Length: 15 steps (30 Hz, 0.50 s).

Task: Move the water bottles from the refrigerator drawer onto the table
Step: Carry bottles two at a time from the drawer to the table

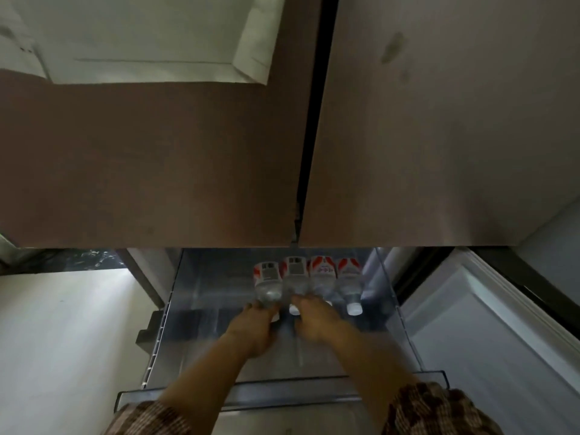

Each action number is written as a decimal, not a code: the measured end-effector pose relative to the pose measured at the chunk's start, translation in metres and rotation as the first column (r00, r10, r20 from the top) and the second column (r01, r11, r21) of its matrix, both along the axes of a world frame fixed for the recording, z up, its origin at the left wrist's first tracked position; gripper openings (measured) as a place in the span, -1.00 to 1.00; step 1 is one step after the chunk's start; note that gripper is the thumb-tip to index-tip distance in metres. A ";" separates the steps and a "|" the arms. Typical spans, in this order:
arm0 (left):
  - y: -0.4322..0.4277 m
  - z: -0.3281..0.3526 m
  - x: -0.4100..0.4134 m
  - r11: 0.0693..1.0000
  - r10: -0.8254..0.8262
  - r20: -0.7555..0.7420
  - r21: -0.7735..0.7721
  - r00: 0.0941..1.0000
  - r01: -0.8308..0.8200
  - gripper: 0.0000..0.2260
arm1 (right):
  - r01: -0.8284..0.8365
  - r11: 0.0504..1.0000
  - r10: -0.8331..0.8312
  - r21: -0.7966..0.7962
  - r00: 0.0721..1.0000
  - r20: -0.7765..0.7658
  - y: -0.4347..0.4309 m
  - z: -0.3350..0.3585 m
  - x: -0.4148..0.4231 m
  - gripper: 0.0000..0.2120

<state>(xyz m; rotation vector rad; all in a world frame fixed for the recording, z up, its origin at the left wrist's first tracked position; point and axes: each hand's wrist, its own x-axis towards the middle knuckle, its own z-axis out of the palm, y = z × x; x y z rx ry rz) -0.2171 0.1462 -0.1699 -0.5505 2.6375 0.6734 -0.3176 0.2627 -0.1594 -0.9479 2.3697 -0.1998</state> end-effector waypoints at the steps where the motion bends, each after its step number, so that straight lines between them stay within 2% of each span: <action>1: 0.000 -0.002 -0.002 1.000 0.008 0.000 0.006 1.000 -0.008 -0.59 | -0.008 1.000 0.008 -0.011 1.000 0.023 0.000 -0.002 -0.002 -0.57; 6: 0.003 -0.002 -0.011 0.998 0.054 -0.040 0.025 0.998 -0.053 -0.69 | 0.004 0.999 0.000 -0.053 0.997 0.077 -0.001 -0.006 -0.007 -0.55; 8: 0.003 0.000 -0.010 0.998 0.064 -0.040 0.004 0.997 -0.064 -0.70 | 0.018 0.998 -0.012 -0.056 0.995 0.104 -0.003 -0.006 -0.007 -0.60; 15: -0.003 0.024 0.014 0.983 0.026 -0.047 -0.182 0.999 -0.034 -0.63 | -0.022 0.998 0.028 -0.060 0.994 0.106 0.004 0.015 0.002 -0.76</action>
